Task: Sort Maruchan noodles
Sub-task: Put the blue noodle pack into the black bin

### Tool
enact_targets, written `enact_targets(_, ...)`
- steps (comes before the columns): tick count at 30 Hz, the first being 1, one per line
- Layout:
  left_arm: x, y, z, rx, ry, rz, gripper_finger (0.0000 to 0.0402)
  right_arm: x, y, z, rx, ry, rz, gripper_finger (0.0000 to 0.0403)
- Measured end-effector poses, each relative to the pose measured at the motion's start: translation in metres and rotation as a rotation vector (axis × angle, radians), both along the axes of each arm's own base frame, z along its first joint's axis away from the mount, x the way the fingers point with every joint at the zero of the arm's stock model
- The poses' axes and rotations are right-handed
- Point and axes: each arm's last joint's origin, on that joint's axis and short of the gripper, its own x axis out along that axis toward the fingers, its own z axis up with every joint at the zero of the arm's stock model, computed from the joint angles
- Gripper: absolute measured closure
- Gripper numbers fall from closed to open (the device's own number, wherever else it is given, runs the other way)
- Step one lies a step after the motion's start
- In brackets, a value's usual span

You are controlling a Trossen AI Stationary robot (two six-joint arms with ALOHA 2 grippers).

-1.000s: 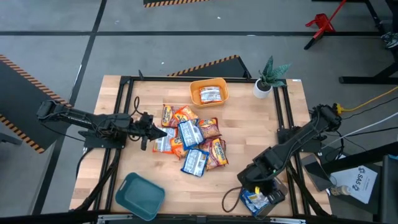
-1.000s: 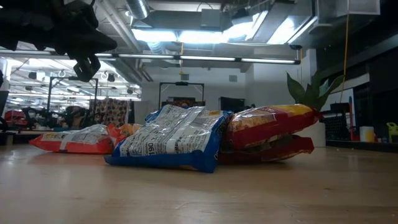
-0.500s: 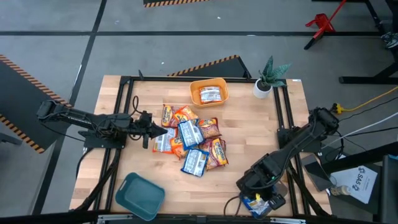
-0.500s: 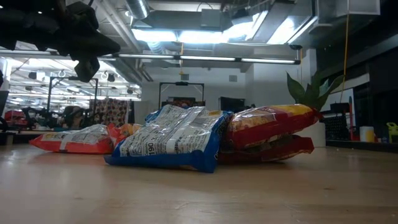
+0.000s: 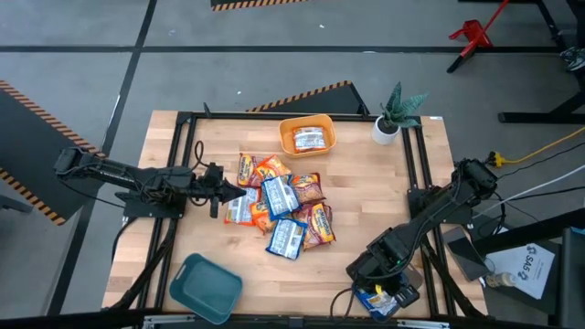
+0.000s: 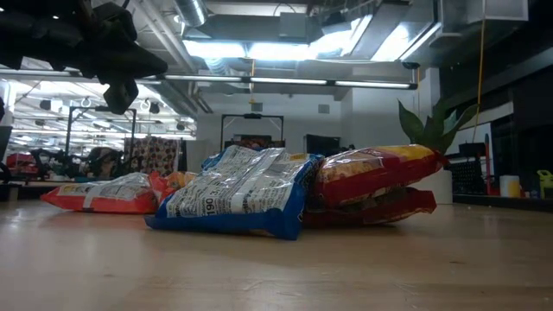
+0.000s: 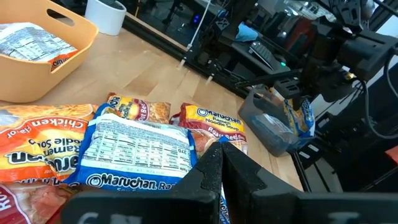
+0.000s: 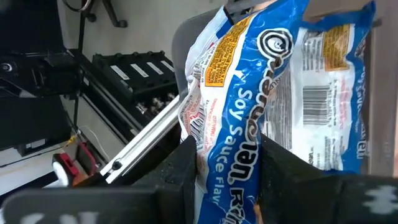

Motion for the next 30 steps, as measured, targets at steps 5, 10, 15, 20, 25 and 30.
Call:
enact_targets(5,0.0,0.0,0.0,-0.001,0.0,0.0,0.0401,0.0025,0.0022,0.0006,0.025,-0.035,0.007,0.0277)
enact_targets(10,0.0,0.0001,0.0,0.001,0.0,0.003,0.0401,0.0036,0.0023,0.0003,0.01,-0.059,0.003,0.0273)
enact_targets(15,0.0,0.0003,0.0,0.006,0.0,0.01,0.0401,0.004,0.0016,-0.0002,-0.013,-0.074,-0.003,0.0271)
enact_targets(20,0.0,0.0003,0.0,0.006,0.0,0.011,0.0401,0.0036,0.0018,0.0001,-0.002,-0.052,-0.013,0.026)
enact_targets(25,0.0,0.0004,0.0,0.007,0.0,0.014,0.0401,0.0036,0.0018,0.0002,-0.005,-0.045,-0.022,0.023)
enact_targets(30,0.0,0.0004,0.0,0.007,0.0,0.014,0.0401,0.0038,0.0013,0.0,-0.02,-0.058,-0.026,0.0203)
